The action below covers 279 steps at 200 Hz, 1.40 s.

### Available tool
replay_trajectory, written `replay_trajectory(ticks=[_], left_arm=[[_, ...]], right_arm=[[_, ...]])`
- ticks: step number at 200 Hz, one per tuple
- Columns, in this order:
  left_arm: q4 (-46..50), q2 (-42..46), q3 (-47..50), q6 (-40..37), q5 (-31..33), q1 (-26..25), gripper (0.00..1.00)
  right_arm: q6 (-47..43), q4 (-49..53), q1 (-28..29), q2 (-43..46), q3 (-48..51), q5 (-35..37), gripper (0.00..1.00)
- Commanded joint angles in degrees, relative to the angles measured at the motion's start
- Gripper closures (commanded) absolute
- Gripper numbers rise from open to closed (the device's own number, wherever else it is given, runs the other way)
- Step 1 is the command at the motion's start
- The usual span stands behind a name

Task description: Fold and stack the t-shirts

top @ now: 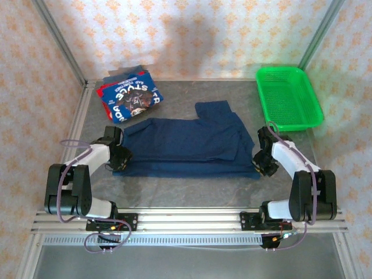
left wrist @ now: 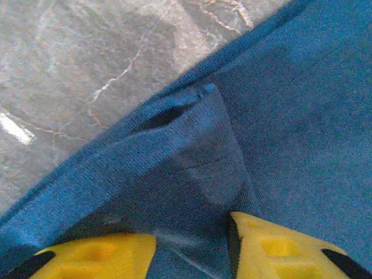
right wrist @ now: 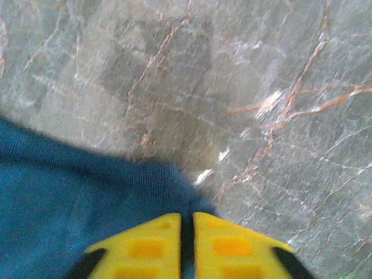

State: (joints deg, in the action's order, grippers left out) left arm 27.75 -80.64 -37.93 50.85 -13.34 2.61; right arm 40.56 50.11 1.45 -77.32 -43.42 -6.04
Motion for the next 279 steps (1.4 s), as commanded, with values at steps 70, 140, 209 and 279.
replay_trajectory(ticks=[70,140,209,279], left_arm=[[21.86,15.78,-8.08,-0.74,2.91,-0.04,0.16],[19.68,14.97,-28.61,-17.28,5.54,-3.99,0.07],[17.75,21.49,-31.0,-27.52,5.19,-6.33,0.07],[20.82,25.52,-29.3,-28.55,7.73,-6.39,0.07]], right_arm=[[-2.18,-5.2,6.27,10.67,-6.33,-14.14,0.46],[-0.55,-11.1,18.07,-6.43,-11.47,-25.45,0.51],[2.78,-12.44,18.46,-9.92,-8.09,-24.1,0.54],[5.17,-17.75,18.76,-14.18,-8.25,-20.6,0.61]])
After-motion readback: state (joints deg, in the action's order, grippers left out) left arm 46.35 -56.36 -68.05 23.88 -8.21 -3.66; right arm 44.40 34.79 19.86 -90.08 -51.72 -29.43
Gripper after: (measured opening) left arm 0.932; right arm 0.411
